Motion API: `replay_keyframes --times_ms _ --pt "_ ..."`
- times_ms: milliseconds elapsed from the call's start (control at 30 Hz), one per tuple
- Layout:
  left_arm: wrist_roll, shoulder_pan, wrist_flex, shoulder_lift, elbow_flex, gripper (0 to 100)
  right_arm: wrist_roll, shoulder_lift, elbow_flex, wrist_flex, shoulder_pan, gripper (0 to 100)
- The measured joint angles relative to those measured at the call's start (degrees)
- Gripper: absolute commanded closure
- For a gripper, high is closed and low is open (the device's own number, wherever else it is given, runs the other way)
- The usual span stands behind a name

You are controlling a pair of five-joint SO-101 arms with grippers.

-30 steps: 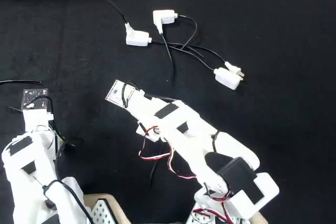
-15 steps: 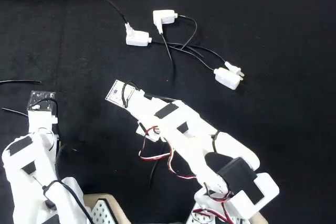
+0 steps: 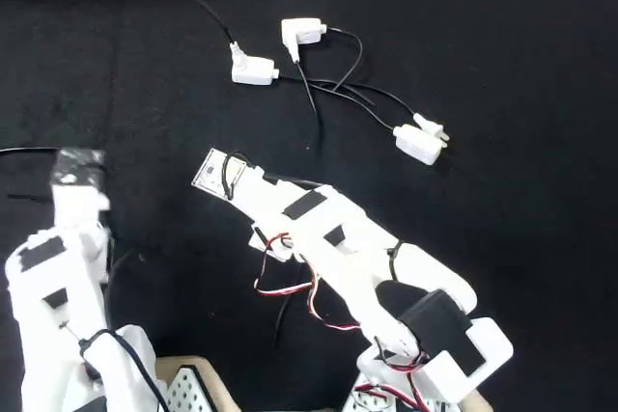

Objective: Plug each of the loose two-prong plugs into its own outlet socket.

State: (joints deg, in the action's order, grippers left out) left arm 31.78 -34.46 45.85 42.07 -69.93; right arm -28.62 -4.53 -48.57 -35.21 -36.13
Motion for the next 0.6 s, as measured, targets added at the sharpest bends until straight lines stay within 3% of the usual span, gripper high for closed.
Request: replay_keyframes --times_ms 300,600 --pt "-24.0 1.67 0.18 7.82 10.99 97 0.0 0.0 0.0 0.0 0.0 75.7" --pt "-44.22 11.16 0.26 39.56 7.21 97 0.0 0.0 0.0 0.0 0.0 75.8"
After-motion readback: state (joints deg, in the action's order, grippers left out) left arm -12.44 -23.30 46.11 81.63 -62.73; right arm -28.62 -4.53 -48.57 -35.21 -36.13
